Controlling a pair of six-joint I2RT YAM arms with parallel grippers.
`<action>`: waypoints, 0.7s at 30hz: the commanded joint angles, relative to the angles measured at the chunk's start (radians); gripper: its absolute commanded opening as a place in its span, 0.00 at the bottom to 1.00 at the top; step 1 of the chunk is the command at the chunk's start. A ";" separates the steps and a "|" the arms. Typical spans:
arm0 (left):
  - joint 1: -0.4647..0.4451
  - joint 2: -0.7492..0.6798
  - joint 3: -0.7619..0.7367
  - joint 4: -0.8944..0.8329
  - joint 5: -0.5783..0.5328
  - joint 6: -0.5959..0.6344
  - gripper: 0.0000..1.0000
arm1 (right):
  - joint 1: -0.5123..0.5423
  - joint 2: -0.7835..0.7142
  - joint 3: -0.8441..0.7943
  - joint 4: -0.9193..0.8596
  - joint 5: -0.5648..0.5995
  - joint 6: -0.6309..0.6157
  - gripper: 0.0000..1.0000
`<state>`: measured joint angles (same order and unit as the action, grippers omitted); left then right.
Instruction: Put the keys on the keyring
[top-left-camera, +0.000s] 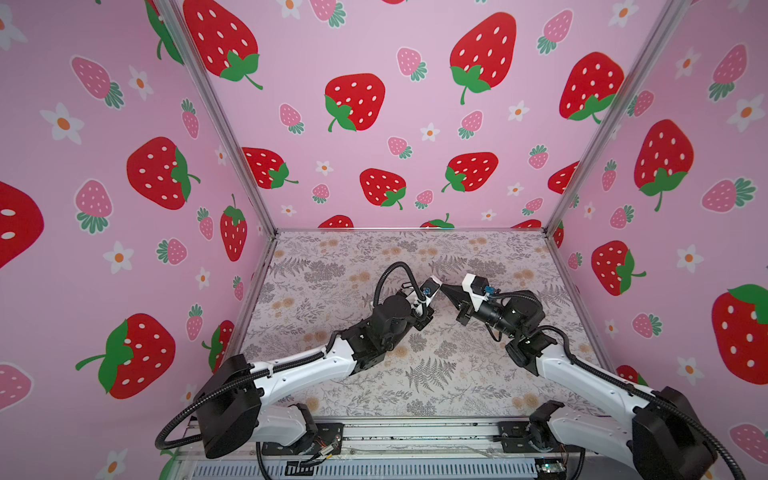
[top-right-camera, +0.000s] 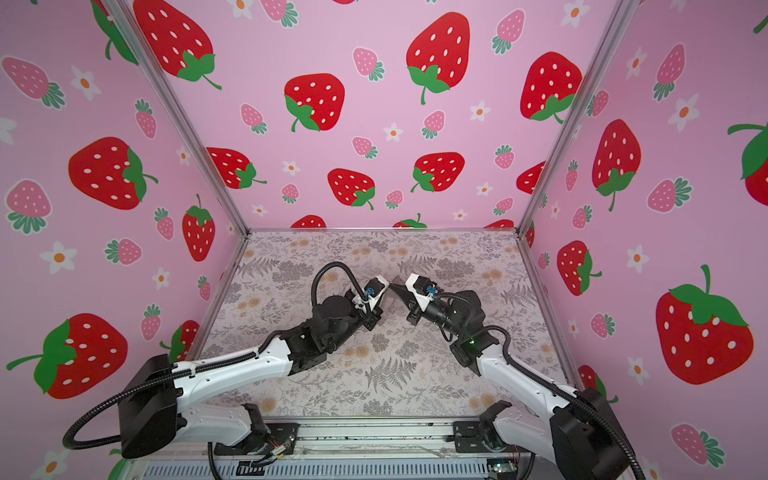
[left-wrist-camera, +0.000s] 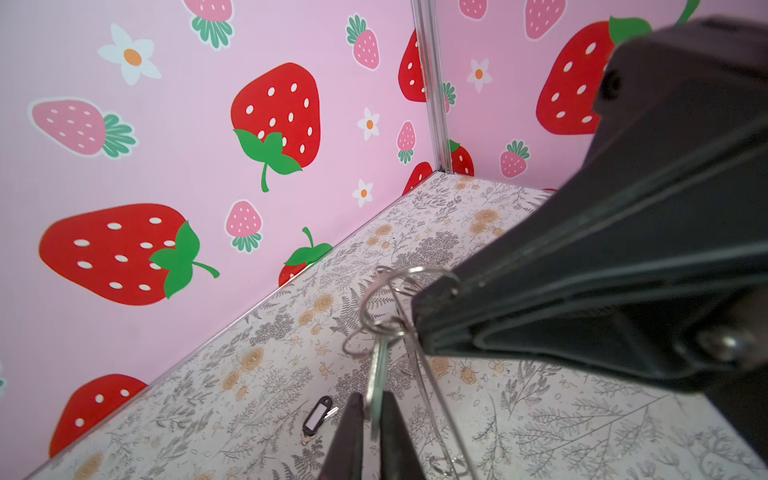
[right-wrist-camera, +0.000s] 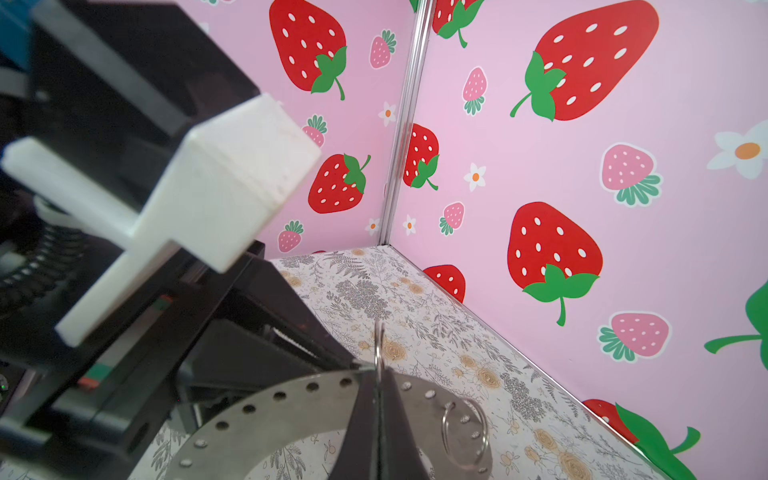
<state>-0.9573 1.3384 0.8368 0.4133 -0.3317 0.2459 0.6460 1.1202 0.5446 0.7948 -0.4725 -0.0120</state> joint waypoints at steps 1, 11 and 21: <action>-0.004 0.019 0.044 0.039 -0.023 0.021 0.00 | 0.005 0.006 0.013 0.090 0.038 0.075 0.00; -0.021 0.051 0.046 0.040 -0.027 0.065 0.00 | 0.007 0.002 -0.006 0.168 0.127 0.142 0.00; -0.025 0.075 0.049 -0.010 0.094 0.062 0.00 | 0.007 0.002 -0.028 0.244 0.116 0.129 0.00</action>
<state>-0.9707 1.3956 0.8612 0.4614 -0.3264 0.2920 0.6479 1.1286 0.5091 0.9005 -0.3672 0.1047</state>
